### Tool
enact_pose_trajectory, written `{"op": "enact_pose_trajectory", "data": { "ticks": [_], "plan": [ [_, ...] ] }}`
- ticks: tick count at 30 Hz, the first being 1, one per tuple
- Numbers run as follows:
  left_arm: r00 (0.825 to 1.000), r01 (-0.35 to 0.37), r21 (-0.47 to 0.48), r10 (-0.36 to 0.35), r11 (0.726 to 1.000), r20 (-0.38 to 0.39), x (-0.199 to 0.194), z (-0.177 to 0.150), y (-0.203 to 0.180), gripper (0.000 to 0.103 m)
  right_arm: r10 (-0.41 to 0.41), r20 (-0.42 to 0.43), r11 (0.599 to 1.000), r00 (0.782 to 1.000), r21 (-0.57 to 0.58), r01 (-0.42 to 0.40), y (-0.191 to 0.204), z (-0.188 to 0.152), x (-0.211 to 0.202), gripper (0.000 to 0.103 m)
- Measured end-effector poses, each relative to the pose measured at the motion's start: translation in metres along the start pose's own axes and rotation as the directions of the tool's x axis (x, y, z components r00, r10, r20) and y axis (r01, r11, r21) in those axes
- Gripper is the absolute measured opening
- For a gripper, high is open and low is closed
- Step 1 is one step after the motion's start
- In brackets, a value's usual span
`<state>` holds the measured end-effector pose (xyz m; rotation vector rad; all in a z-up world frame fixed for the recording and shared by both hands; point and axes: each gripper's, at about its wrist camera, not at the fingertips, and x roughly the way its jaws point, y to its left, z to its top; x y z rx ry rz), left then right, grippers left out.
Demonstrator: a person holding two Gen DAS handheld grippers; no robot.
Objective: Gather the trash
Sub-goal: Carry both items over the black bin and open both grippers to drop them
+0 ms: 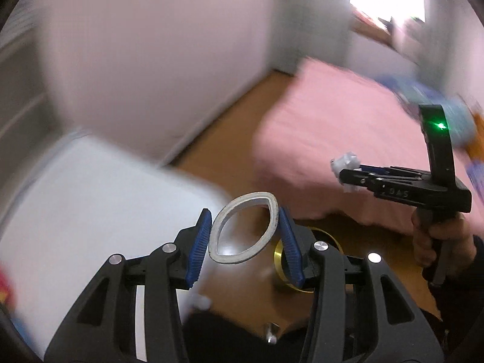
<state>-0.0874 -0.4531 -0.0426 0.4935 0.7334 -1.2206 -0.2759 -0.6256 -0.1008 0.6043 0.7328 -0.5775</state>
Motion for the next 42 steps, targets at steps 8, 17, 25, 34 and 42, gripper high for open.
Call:
{"op": "enact_pose_trajectory", "data": {
  "ticks": [8,17,25,34,42],
  "plan": [
    [0.932,0.261,0.249,-0.175,0.933,-0.319,0.200,-0.001,-0.088,0.045,-0.023,-0.246,0.970,0.969,0.229,0.081,-0.126,-0.073,0.079,0.038],
    [0.806,0.356,0.170,-0.210,0.919,-0.553,0.337,-0.062,-0.109,0.045,0.077,-0.399,0.927,0.914,0.365,0.081,-0.171,-0.111,0.152,0.038],
    [0.787,0.382,0.151,-0.235,0.912,-0.571,0.338,-0.079,-0.125,0.053,0.071,-0.405,0.924,0.912,0.371,0.093,-0.175,-0.118,0.161,0.041],
    [0.861,0.323,0.179,-0.210,0.929,-0.463,0.303,-0.046,-0.118,0.082,0.060,-0.350,0.922,0.935,0.378,0.083,-0.170,-0.099,0.134,0.069],
    [0.983,0.132,0.268,-0.092,0.954,-0.157,0.146,0.034,-0.102,0.092,-0.071,-0.108,0.985,0.992,0.147,0.087,-0.086,-0.019,0.031,0.081]
  ]
}}
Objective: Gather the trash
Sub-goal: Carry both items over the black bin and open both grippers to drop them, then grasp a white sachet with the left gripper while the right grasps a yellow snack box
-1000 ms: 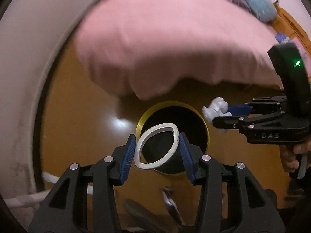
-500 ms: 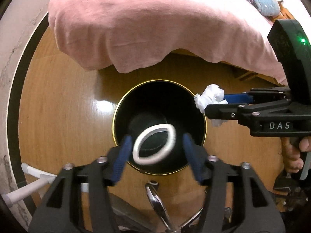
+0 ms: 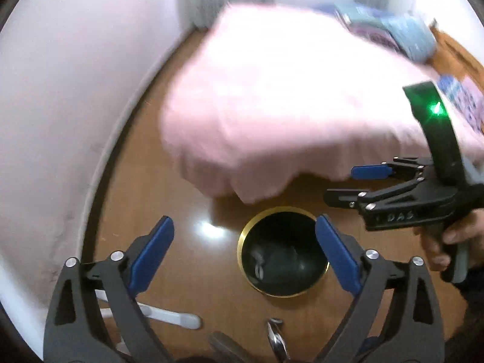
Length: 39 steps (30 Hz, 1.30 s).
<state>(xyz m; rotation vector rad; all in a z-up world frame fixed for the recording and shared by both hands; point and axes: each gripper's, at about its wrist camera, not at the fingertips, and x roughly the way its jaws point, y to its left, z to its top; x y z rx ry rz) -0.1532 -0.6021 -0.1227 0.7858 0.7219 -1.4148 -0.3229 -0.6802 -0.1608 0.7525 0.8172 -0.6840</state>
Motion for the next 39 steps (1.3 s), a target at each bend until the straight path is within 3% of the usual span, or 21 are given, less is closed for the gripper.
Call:
{"op": "enact_pose_trajectory", "data": {
  "ticks": [3,5,7,9,11,13,17,19,20,22,23,24,26,28,30,33,35,37,39],
  "plan": [
    [0.994,-0.095,-0.086,0.099,0.992,0.052,-0.081,-0.017,0.025,0.094,0.061,0.059,0.985,0.996,-0.163,-0.051,0.080,0.007,-0.031,0.084],
    [0.981,-0.152,-0.171,0.170,0.973,0.096,-0.141,-0.053,0.050,0.096,0.130,0.045,0.958,0.990,-0.262,-0.114,0.133,0.005,-0.039,0.084],
    [0.967,-0.198,-0.261,0.232,0.945,0.107,-0.189,-0.096,0.078,0.096,0.223,-0.001,0.897,0.975,-0.392,-0.206,0.207,-0.007,-0.042,0.084],
    [0.944,-0.274,-0.359,0.322,0.892,0.078,-0.232,-0.145,0.108,0.096,0.286,-0.056,0.814,0.957,-0.512,-0.273,0.281,-0.025,-0.040,0.084],
    [0.903,-0.371,-0.460,0.428,0.806,0.022,-0.275,-0.200,0.138,0.096,0.320,-0.103,0.733,0.942,-0.603,-0.315,0.340,-0.043,-0.038,0.084],
    [0.848,-0.466,-0.558,0.527,0.687,-0.059,-0.318,-0.263,0.163,0.096,0.368,-0.168,0.623,0.915,-0.685,-0.376,0.408,-0.068,-0.040,0.084],
    [0.761,-0.552,-0.698,0.618,0.457,-0.197,-0.391,-0.379,0.194,0.096,0.450,-0.268,0.406,0.852,-0.788,-0.462,0.526,-0.109,-0.048,0.084],
    [0.726,-0.571,-0.749,0.633,0.337,-0.269,-0.421,-0.434,0.202,0.096,0.460,-0.287,0.335,0.840,-0.821,-0.463,0.566,-0.120,-0.044,0.084],
    [0.715,-0.575,-0.763,0.634,0.294,-0.295,-0.431,-0.455,0.205,0.096,0.453,-0.292,0.315,0.842,-0.832,-0.457,0.584,-0.124,-0.042,0.084],
    [0.697,-0.580,-0.783,0.633,0.223,-0.336,-0.449,-0.492,0.206,0.096,0.435,-0.311,0.281,0.845,-0.845,-0.455,0.614,-0.132,-0.031,0.084],
    [0.691,-0.584,-0.786,0.632,0.204,-0.350,-0.453,-0.501,0.207,0.096,0.428,-0.322,0.264,0.845,-0.849,-0.457,0.627,-0.133,-0.026,0.084],
    [0.689,-0.584,-0.788,0.632,0.194,-0.355,-0.458,-0.511,0.207,0.096,0.424,-0.328,0.251,0.844,-0.853,-0.458,0.631,-0.134,-0.023,0.083],
    [0.694,-0.579,-0.790,0.630,0.201,-0.348,-0.465,-0.529,0.200,0.096,0.410,-0.345,0.219,0.844,-0.861,-0.458,0.646,-0.137,-0.015,0.079],
    [0.700,-0.583,-0.784,0.622,0.212,-0.352,-0.466,-0.537,0.201,0.096,0.401,-0.375,0.199,0.836,-0.855,-0.479,0.655,-0.136,-0.008,0.071],
    [0.707,-0.583,-0.779,0.616,0.231,-0.346,-0.466,-0.544,0.212,0.096,0.389,-0.415,0.194,0.823,-0.836,-0.513,0.667,-0.141,0.003,0.055],
    [0.723,-0.570,-0.780,0.608,0.257,-0.328,-0.464,-0.552,0.247,0.096,0.384,-0.442,0.211,0.811,-0.813,-0.543,0.675,-0.140,0.012,0.052],
    [0.727,-0.568,-0.780,0.603,0.260,-0.328,-0.464,-0.554,0.269,0.096,0.385,-0.462,0.214,0.799,-0.797,-0.564,0.679,-0.142,0.015,0.051],
    [0.731,-0.573,-0.771,0.598,0.278,-0.328,-0.459,-0.557,0.293,0.096,0.381,-0.454,0.199,0.806,-0.810,-0.551,0.680,-0.144,0.015,0.051],
    [0.740,-0.582,-0.750,0.588,0.315,-0.327,-0.451,-0.550,0.307,0.096,0.366,-0.438,0.179,0.821,-0.833,-0.524,0.684,-0.147,0.017,0.051]
  ]
}}
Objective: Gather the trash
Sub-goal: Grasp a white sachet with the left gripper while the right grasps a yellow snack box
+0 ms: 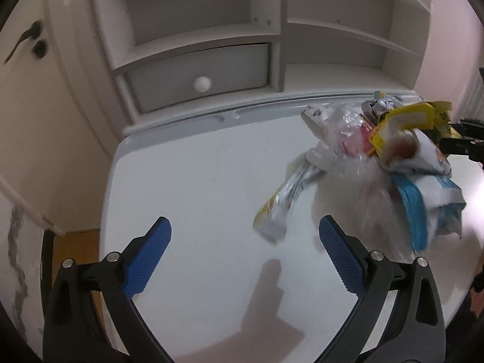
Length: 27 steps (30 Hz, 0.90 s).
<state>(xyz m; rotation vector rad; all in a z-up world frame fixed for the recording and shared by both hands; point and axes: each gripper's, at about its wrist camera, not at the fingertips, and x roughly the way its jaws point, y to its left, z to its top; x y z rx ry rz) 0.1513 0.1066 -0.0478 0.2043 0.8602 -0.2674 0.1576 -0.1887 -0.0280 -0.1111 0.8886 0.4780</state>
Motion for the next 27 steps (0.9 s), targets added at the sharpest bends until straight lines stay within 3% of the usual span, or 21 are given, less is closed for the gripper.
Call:
{"op": "enact_pose_trajectory", "data": {
  "ticks": [5,7,9,11,13,14,16,21,27],
  "plan": [
    [0.999,0.033,0.096,-0.030,0.995,-0.031,0.038,0.020,-0.015,0.091,-0.027,-0.002,0.999,1.000,-0.045,0.027,0.004,0.004,0.005,0.051],
    [0.998,0.043,0.112,-0.038,0.993,-0.053,0.050,0.023,-0.017,0.067,-0.044,0.010,0.998,0.999,-0.053,0.045,0.005,0.004,0.004,0.048],
    [0.996,0.053,0.114,-0.045,0.992,-0.075,0.058,0.024,-0.017,0.057,-0.046,0.020,0.997,0.999,-0.058,0.047,0.006,0.002,-0.001,0.028],
    [0.995,0.073,0.113,-0.065,0.991,-0.074,0.058,0.023,-0.019,0.047,-0.038,0.028,0.998,0.999,-0.056,0.039,0.006,-0.001,-0.007,0.021],
    [0.995,0.072,0.138,-0.062,0.988,-0.076,0.055,0.022,-0.024,0.021,-0.046,0.052,0.997,0.998,-0.058,0.049,0.009,-0.002,-0.014,0.018],
    [0.996,0.057,0.144,-0.047,0.988,-0.074,0.054,0.021,-0.026,0.016,-0.043,0.070,0.998,0.997,-0.053,0.047,0.010,-0.002,-0.020,0.017],
    [0.997,0.061,0.121,-0.054,0.991,-0.057,0.047,0.021,-0.025,0.014,-0.041,0.106,0.998,0.994,-0.034,0.045,0.011,-0.001,-0.030,0.016],
    [1.000,-0.006,0.094,0.006,0.996,0.007,0.016,0.026,-0.023,0.013,-0.073,0.206,0.997,0.976,0.030,0.068,0.009,-0.003,-0.064,0.014],
    [0.995,-0.052,0.055,0.047,0.997,0.088,-0.035,0.034,-0.039,0.013,-0.159,0.280,0.983,0.947,0.130,0.127,-0.010,-0.020,-0.108,0.014]
  ]
}}
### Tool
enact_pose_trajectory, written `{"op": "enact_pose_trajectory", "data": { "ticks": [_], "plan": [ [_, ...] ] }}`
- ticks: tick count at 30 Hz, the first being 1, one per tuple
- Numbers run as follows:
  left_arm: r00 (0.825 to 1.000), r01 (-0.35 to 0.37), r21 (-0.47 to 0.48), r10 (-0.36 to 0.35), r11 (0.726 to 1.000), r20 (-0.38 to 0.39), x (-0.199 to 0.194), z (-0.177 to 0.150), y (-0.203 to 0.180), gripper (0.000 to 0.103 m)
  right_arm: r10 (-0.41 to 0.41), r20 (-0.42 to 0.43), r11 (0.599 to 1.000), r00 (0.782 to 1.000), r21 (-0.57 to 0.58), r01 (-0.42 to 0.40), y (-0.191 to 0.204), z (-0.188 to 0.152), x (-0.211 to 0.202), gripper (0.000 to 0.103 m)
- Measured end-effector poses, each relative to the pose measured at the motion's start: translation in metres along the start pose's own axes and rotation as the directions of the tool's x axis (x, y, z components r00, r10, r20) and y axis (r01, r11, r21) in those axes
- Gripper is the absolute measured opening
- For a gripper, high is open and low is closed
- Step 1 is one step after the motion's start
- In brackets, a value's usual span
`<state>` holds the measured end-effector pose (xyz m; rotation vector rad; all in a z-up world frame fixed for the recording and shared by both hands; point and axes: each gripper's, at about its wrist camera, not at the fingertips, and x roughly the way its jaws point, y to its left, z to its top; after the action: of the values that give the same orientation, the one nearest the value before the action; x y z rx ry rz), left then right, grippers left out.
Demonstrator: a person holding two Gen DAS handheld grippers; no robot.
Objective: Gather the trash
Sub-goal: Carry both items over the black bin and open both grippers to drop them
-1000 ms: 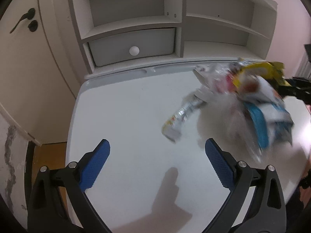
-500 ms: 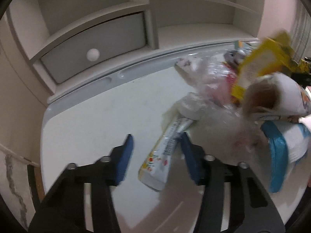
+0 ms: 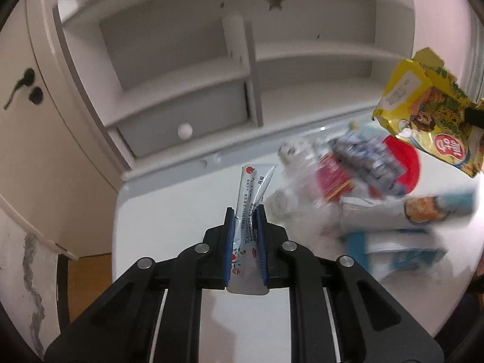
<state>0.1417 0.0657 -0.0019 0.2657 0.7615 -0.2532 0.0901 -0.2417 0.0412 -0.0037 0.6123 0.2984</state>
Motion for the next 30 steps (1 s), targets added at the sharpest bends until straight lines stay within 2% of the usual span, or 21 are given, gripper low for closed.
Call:
{"op": "enact_pose_trajectory", "data": {
  "ticks": [4,7,11,13,15,18,21,23,24,26,28,29,30],
  "plan": [
    [0.998,0.033,-0.007,-0.032,0.999,0.048,-0.029,0.013,-0.035,0.013,-0.073,0.021,0.995,0.997,0.076,0.072,-0.033,-0.013,-0.029,0.014],
    [0.991,0.103,0.035,-0.106,0.994,0.085,-0.048,0.023,-0.084,0.013,-0.122,0.033,0.982,0.992,0.150,0.116,-0.068,-0.035,-0.059,0.014],
    [0.965,0.228,0.133,-0.243,0.964,0.103,-0.062,0.034,-0.167,0.013,-0.228,0.035,0.937,0.973,0.281,0.209,-0.125,-0.083,-0.115,0.014],
    [0.939,0.309,0.185,-0.330,0.933,0.094,-0.064,0.040,-0.218,0.013,-0.318,0.026,0.891,0.948,0.351,0.289,-0.154,-0.118,-0.154,0.014],
    [0.907,0.384,0.244,-0.413,0.891,0.080,-0.067,0.041,-0.270,0.013,-0.402,0.008,0.839,0.916,0.404,0.364,-0.176,-0.152,-0.190,0.014],
    [0.845,0.491,0.339,-0.533,0.803,0.037,-0.071,0.039,-0.357,0.013,-0.518,-0.050,0.735,0.854,0.484,0.475,-0.205,-0.209,-0.242,0.014],
    [0.767,0.588,0.431,-0.641,0.685,-0.029,-0.080,0.029,-0.446,0.013,-0.606,-0.147,0.610,0.782,0.544,0.576,-0.228,-0.268,-0.280,0.014],
    [0.709,0.642,0.491,-0.700,0.589,-0.086,-0.085,0.016,-0.509,0.013,-0.628,-0.223,0.529,0.746,0.581,0.619,-0.244,-0.307,-0.299,0.014],
    [0.693,0.652,0.514,-0.713,0.557,-0.107,-0.085,0.010,-0.531,0.013,-0.630,-0.278,0.473,0.725,0.604,0.642,-0.255,-0.334,-0.307,0.014],
    [0.655,0.681,0.560,-0.735,0.472,-0.177,-0.080,-0.008,-0.587,0.013,-0.613,-0.390,0.386,0.687,0.611,0.692,-0.271,-0.375,-0.313,0.014],
    [0.632,0.707,0.576,-0.732,0.411,-0.253,-0.068,-0.024,-0.629,0.013,-0.569,-0.481,0.318,0.667,0.619,0.718,-0.285,-0.415,-0.313,0.014],
    [0.628,0.712,0.584,-0.725,0.390,-0.282,-0.060,-0.033,-0.648,0.013,-0.539,-0.517,0.291,0.664,0.626,0.724,-0.291,-0.436,-0.312,0.014],
    [0.634,0.708,0.599,-0.711,0.375,-0.305,-0.051,-0.043,-0.667,0.013,-0.511,-0.545,0.267,0.664,0.634,0.726,-0.296,-0.453,-0.311,0.014]
  ]
}}
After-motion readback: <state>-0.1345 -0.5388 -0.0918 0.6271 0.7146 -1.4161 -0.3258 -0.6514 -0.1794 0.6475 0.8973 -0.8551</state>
